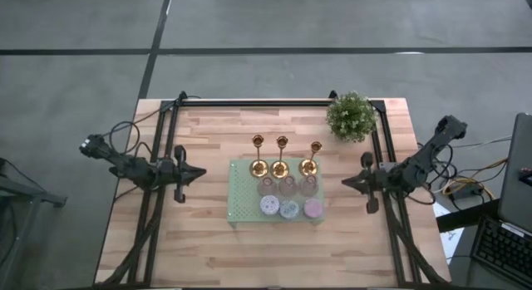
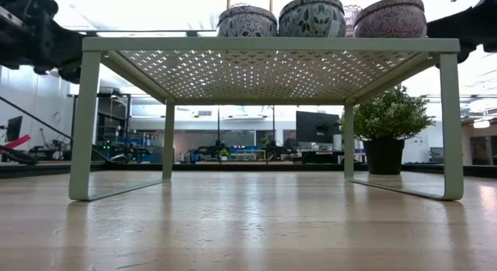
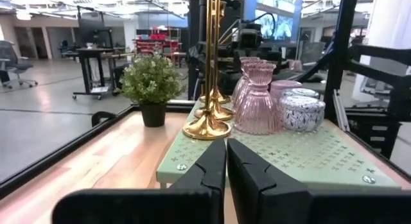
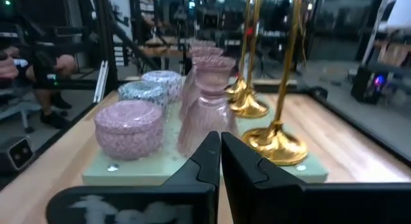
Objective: Pick & Place candle stick holders
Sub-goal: Return to Home Position
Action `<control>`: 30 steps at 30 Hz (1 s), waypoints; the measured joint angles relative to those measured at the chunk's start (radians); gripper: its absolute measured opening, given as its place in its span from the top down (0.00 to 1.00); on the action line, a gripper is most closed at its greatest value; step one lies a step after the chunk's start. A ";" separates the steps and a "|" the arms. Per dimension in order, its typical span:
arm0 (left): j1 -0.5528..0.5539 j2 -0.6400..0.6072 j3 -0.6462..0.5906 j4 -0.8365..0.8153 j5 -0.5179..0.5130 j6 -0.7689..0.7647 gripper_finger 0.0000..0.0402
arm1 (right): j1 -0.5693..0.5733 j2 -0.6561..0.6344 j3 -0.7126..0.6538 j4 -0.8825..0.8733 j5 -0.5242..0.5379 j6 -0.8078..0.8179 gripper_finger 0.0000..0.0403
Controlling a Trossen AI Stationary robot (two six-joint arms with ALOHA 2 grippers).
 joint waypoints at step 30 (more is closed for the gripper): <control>0.021 0.024 -0.016 0.018 -0.100 0.037 0.95 | -0.013 -0.231 -0.116 -0.002 -0.096 -0.083 0.98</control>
